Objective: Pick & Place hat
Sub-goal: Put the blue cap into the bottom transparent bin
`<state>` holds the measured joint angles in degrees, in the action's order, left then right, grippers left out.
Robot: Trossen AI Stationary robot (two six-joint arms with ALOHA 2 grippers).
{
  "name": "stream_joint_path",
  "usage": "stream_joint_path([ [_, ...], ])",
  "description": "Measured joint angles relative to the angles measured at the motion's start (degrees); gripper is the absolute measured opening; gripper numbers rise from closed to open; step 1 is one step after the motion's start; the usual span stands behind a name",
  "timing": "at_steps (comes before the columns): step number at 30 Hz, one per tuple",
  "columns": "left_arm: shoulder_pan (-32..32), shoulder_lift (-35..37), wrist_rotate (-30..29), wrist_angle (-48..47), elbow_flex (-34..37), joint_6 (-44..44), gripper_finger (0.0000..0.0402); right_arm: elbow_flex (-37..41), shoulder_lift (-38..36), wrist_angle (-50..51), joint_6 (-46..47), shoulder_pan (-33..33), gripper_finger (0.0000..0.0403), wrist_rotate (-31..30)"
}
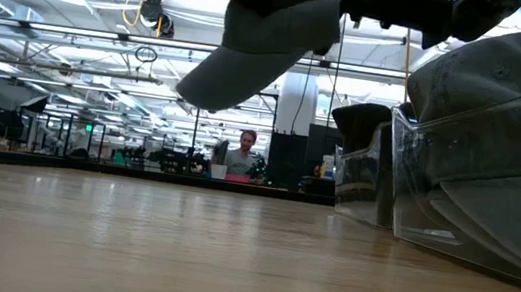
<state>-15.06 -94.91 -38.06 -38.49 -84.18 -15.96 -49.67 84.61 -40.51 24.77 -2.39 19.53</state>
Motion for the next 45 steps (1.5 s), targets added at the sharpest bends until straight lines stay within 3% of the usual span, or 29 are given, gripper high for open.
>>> stream_joint_path([
  [5,-1.0,0.7,4.5,1.0,0.1,3.4,0.0082,0.0,-2.2,3.1,-0.7,0.1,0.0006,0.1],
  [13,-1.8,9.6,27.3,4.4,0.1,7.4,0.0085,0.0,-14.7,16.9,-5.0,-0.2,0.0003,-4.5],
  [15,-1.8,12.3,31.5,5.3,0.0,7.5,0.0085,-0.1,-18.2,20.9,-4.3,-0.3,0.0002,-2.7],
  [17,-1.6,15.0,33.9,4.3,0.0,6.1,0.0085,0.0,-21.6,25.4,-2.7,-0.1,0.0002,3.6],
  [20,-1.5,18.0,37.3,2.8,0.2,3.1,0.0085,0.0,-26.4,30.0,0.1,2.7,0.0001,9.1],
  [23,-1.7,20.2,41.2,1.6,0.4,0.7,0.0085,0.0,-30.6,34.1,1.2,7.7,0.0001,9.2],
  [27,-1.6,21.7,42.1,1.3,0.4,0.5,0.0085,0.0,-33.9,35.2,2.2,16.5,0.0001,8.7],
  [31,-0.7,21.5,42.1,1.3,0.5,-0.2,0.0085,-2.2,-33.4,39.2,1.5,26.0,0.0001,2.9],
  [37,2.1,20.9,41.3,1.4,0.5,1.7,0.0085,-3.9,-28.5,47.3,-2.8,37.6,0.0,-12.0],
  [41,3.0,21.0,41.3,1.8,0.5,2.0,0.0085,-3.8,-24.5,51.1,-4.7,41.6,0.0001,-24.4],
  [45,3.8,20.9,41.3,1.8,0.5,3.1,0.0086,-3.8,-21.7,52.4,-4.4,44.1,0.0001,-32.7],
])
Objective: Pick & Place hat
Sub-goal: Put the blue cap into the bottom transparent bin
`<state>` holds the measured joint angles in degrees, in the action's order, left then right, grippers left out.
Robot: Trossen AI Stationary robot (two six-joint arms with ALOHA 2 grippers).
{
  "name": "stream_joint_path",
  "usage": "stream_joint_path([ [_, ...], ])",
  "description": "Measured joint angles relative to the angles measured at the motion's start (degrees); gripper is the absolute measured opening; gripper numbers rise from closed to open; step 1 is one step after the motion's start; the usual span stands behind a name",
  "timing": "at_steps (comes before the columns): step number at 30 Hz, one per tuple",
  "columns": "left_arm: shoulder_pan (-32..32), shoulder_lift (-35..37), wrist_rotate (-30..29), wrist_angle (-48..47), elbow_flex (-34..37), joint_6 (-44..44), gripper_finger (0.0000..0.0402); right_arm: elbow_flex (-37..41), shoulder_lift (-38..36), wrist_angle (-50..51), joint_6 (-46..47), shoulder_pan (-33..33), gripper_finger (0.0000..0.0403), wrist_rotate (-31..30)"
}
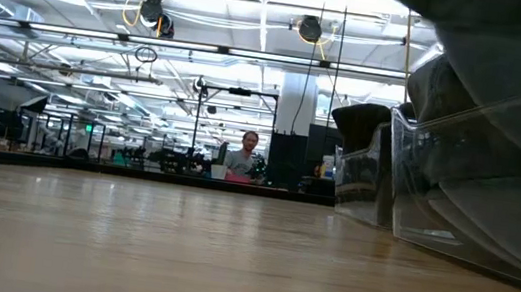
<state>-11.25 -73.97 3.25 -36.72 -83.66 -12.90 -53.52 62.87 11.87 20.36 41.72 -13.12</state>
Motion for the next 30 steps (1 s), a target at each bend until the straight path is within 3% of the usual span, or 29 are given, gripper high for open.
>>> stream_joint_path([
  [9,0.0,0.0,-0.3,-2.2,0.0,1.4,0.0086,0.0,4.4,-0.5,6.2,4.1,0.0001,-4.9],
  [17,0.0,0.0,-0.3,-2.5,0.0,1.0,0.0086,4.4,6.6,-0.9,16.6,3.4,0.0016,-8.7],
  [23,0.0,0.0,-0.4,-2.6,0.0,2.1,0.0086,4.7,5.7,-3.1,17.0,2.5,0.0119,-9.4],
  [30,0.0,0.0,-0.4,-2.6,0.0,2.6,0.0086,4.8,0.0,-7.6,6.1,1.0,0.024,-11.7],
])
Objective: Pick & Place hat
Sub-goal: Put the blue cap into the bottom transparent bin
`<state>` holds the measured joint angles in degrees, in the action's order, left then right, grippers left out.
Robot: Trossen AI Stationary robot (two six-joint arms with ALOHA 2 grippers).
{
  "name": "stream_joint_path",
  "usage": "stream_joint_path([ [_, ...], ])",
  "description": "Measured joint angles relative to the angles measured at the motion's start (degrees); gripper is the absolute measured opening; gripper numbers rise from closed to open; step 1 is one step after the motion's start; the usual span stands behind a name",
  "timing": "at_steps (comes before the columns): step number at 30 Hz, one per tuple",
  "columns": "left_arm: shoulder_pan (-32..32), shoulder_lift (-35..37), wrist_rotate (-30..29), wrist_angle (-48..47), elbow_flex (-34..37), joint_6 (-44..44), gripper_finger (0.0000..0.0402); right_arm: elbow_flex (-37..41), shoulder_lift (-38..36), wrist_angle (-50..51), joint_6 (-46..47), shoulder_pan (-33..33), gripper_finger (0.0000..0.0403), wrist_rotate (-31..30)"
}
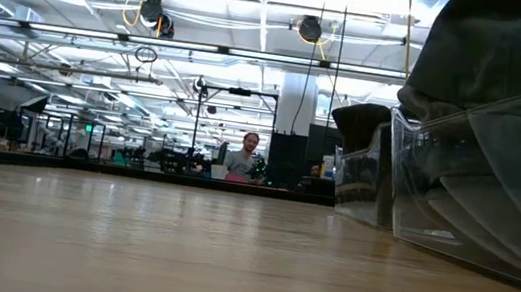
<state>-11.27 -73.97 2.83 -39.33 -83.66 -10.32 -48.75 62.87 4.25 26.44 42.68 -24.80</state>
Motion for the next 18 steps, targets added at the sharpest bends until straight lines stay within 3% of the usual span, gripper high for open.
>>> stream_joint_path([
  [3,0.0,0.0,0.0,-0.4,0.0,0.1,0.0086,0.0,-2.5,-0.7,-6.0,-0.7,0.0258,-2.5],
  [6,0.0,0.0,0.0,-0.5,0.0,0.1,0.0086,-0.6,-2.4,-6.4,-14.1,-0.2,0.0244,-1.6],
  [8,0.0,0.0,0.0,-0.4,0.0,-0.1,0.0086,-3.2,-0.7,-5.1,-17.0,1.3,0.0202,-0.1],
  [13,0.0,0.0,0.0,-0.4,0.0,0.0,0.0086,-14.2,7.3,12.8,-13.5,3.6,0.0026,1.0],
  [15,0.0,0.0,0.0,-0.4,0.0,-0.1,0.0086,-17.2,11.1,18.8,-8.0,4.0,0.0015,1.2],
  [18,0.0,0.0,0.0,-0.4,0.0,-0.6,0.0086,-18.9,15.7,27.0,2.3,3.2,0.0005,6.7],
])
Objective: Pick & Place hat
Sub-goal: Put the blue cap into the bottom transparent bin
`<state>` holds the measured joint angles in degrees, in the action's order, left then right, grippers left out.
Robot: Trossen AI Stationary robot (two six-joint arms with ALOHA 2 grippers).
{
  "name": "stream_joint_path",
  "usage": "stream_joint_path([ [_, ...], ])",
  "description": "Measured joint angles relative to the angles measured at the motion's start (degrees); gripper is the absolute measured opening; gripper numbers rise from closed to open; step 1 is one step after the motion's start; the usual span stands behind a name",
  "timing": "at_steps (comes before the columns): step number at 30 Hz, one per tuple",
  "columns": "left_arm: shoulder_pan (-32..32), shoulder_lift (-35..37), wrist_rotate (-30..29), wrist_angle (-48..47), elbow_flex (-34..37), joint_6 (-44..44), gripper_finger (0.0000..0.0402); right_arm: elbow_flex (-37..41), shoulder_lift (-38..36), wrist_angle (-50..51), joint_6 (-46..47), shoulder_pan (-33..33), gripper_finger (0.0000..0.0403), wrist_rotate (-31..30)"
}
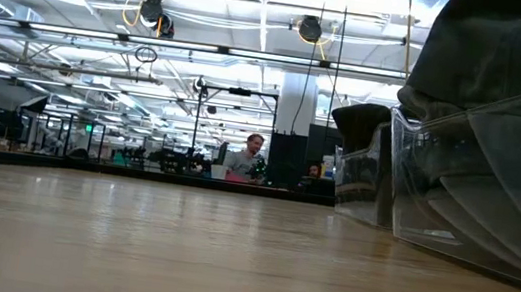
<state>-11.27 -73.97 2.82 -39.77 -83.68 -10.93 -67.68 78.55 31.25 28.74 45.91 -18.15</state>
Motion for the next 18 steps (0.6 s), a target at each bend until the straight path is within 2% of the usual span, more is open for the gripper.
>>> stream_joint_path([
  [2,0.0,0.0,0.0,0.0,0.0,-0.4,0.0086,0.0,2.2,4.0,6.7,-0.9,0.0002,3.2],
  [4,0.0,0.0,0.0,0.0,0.0,-0.4,0.0086,0.0,4.0,9.0,12.2,-1.7,0.0002,3.7],
  [8,0.0,0.0,0.0,0.0,0.0,-0.5,0.0086,0.8,6.4,14.7,16.7,-4.0,0.0001,4.9],
  [11,0.0,0.0,0.0,0.0,0.0,-0.5,0.0086,2.8,7.5,12.7,14.8,-6.6,0.0,6.8],
  [18,0.0,0.0,0.0,0.0,0.0,-0.5,0.0086,11.2,7.6,0.3,11.0,-12.2,0.0,15.1],
])
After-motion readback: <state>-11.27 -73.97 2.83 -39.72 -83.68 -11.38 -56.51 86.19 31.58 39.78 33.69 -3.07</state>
